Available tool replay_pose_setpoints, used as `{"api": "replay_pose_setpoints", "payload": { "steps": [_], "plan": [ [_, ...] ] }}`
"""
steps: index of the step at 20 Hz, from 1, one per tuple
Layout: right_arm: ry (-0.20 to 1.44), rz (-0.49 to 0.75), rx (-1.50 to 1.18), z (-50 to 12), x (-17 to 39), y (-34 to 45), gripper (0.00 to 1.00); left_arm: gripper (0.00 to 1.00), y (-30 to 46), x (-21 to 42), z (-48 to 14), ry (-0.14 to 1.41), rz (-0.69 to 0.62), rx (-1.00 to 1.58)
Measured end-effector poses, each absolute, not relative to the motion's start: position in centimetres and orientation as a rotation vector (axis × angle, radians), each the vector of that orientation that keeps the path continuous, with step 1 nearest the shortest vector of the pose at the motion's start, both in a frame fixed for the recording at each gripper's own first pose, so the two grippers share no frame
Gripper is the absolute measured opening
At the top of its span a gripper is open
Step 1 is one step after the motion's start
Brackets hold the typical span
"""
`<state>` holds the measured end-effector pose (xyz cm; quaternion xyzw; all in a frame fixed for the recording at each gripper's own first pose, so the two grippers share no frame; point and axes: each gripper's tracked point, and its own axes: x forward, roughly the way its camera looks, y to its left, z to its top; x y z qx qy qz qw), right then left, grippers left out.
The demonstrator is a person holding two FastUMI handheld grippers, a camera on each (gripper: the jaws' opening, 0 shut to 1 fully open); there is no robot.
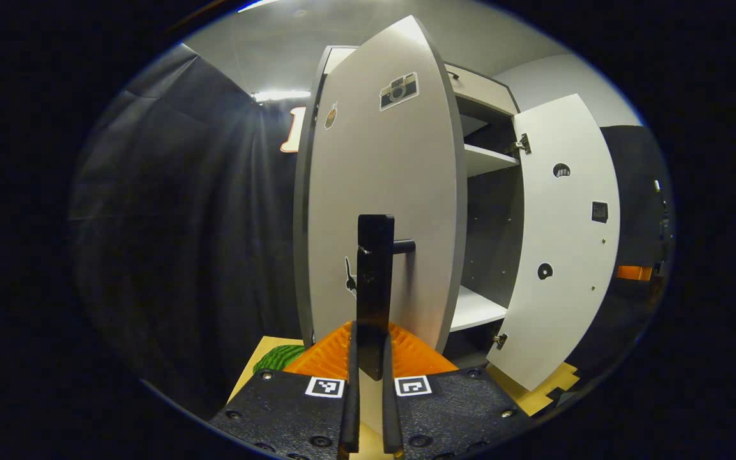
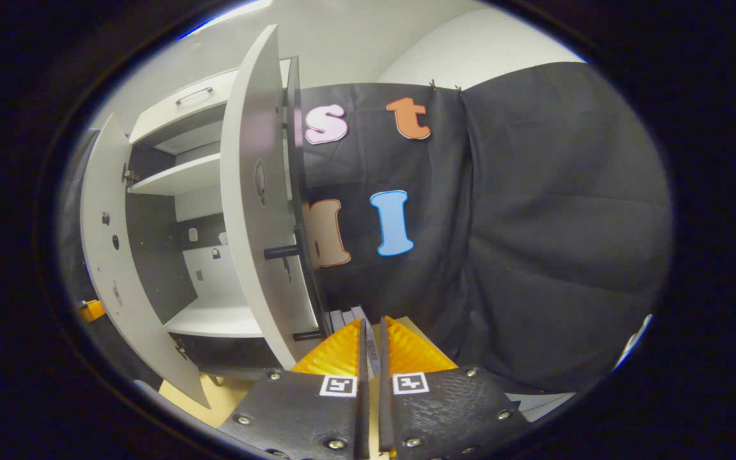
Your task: Open the right door of the double-door shoe cabinet with the right hand, and open the left door with the left hand.
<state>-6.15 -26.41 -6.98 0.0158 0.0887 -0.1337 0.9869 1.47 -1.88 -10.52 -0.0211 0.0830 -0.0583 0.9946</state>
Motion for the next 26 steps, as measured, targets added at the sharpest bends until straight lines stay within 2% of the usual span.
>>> {"api": "replay_pose_setpoints", "payload": {
  "steps": [5,16,20,24,25,26],
  "plan": [
    [0.193,-0.251,-0.028,-7.5,-5.6,-25.5,0.06,0.13,-0.8,1.2,-10.6,0.159,-0.139,0.053],
    [0.226,-0.217,-0.113,-8.4,-5.1,-24.4,0.06,0.13,1.3,0.2,-10.6,0.155,-0.14,0.092],
    [0.233,-0.231,-0.128,-8.5,-5.2,-24.6,0.06,0.13,3.8,-0.2,-10.7,0.159,-0.078,0.141],
    [0.229,-0.22,-0.124,-8.5,-5.0,-24.5,0.06,0.01,8.1,0.2,-10.6,0.171,0.046,0.145],
    [0.229,-0.223,-0.123,-8.5,-4.9,-24.5,0.06,0.05,7.9,-0.2,-10.1,0.153,0.025,0.089],
    [0.231,-0.225,-0.12,-8.6,-5.0,-24.5,0.06,0.02,7.8,0.0,-10.1,0.149,0.02,0.033]
  ]
}}
